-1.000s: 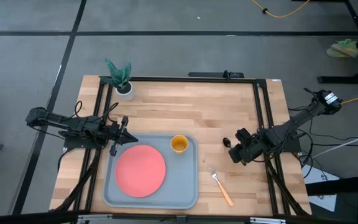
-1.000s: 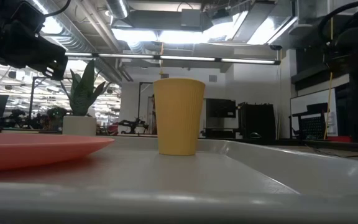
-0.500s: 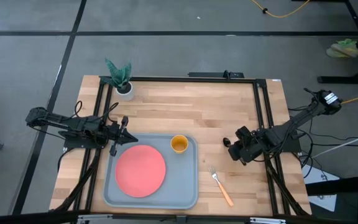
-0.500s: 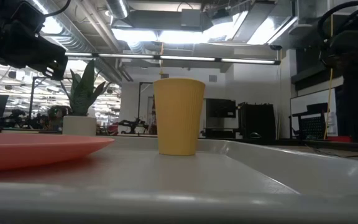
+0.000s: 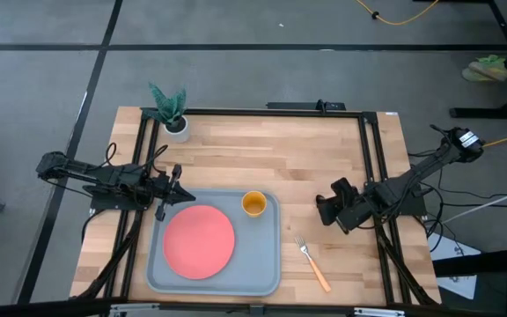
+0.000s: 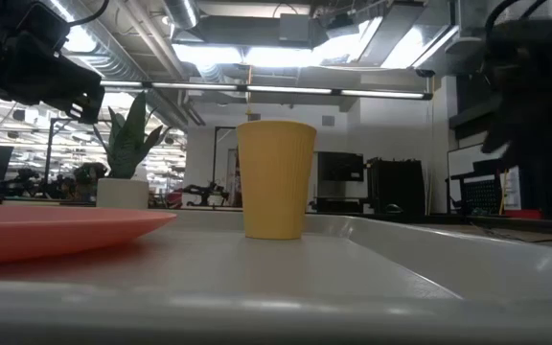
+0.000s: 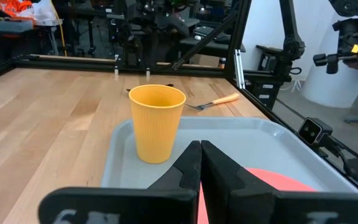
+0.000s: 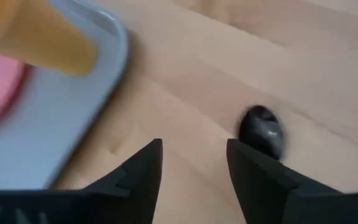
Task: Pick and place plate/cup/fork/spoon on tray
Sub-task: Put the black spoon on the gray tray
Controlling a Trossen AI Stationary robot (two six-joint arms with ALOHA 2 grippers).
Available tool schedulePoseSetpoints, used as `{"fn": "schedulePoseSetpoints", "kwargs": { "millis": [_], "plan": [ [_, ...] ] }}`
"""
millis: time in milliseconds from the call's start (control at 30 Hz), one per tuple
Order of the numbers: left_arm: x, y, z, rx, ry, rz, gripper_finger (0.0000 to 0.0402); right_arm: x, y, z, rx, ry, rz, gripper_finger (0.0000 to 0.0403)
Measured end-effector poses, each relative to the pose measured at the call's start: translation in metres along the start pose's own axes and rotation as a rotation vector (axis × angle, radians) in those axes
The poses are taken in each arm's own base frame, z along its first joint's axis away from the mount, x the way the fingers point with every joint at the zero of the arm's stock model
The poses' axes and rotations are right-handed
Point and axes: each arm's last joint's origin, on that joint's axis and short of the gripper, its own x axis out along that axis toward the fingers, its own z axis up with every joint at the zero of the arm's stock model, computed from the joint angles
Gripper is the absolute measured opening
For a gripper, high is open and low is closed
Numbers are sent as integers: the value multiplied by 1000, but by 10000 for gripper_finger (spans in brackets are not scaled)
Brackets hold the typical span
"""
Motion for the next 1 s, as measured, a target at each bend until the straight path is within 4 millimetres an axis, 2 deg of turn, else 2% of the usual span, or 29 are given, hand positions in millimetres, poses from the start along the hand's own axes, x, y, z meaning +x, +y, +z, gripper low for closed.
{"fn": "schedulePoseSetpoints", "kwargs": {
  "millis": [233,367,567,767,867,1000],
  "plan": [
    [0,0,0,0,0,0,0,1,12,0,88,-2,99,182],
    [0,0,0,0,0,0,0,1,14,3,109,-79,116,181],
    [0,0,0,0,0,0,0,2,21,8,166,-101,179,181],
    [0,0,0,0,0,0,0,5,24,12,19,-153,175,181],
    [0,0,0,0,0,0,0,5,25,10,33,-43,208,181],
    [0,0,0,0,0,0,0,5,29,4,160,245,269,181]
  ]
}}
